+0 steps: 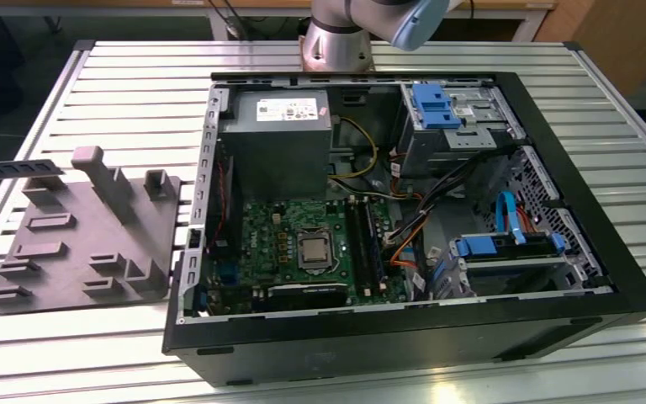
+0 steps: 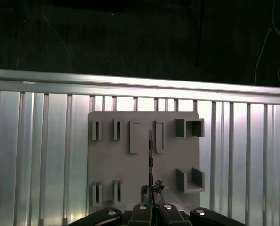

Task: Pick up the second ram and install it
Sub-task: 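Pick up the second ram and move it above second insertion slot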

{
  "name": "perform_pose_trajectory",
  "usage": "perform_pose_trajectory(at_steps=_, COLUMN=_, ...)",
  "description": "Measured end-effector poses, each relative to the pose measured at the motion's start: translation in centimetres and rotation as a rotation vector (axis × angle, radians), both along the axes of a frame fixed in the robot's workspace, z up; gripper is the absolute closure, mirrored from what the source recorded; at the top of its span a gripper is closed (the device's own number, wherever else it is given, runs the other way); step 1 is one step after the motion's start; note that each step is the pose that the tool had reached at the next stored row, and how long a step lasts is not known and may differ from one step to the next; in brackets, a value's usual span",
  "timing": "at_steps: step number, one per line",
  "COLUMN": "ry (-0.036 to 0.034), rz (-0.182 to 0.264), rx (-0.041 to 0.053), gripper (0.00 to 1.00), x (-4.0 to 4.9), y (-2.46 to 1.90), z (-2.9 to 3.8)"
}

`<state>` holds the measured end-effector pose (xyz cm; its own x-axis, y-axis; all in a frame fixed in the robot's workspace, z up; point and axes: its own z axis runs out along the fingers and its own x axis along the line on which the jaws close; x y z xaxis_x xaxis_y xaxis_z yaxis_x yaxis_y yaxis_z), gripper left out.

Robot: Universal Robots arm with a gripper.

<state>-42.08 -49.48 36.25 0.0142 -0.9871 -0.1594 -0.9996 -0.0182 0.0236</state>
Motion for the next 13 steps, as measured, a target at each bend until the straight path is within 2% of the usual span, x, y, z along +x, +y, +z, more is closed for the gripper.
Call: perform_pose_trajectory(at_steps=13, ry=-0.0017, rz=0.0, rx=0.0444, gripper=0.88, x=0.0, y=0.0, z=1.11)
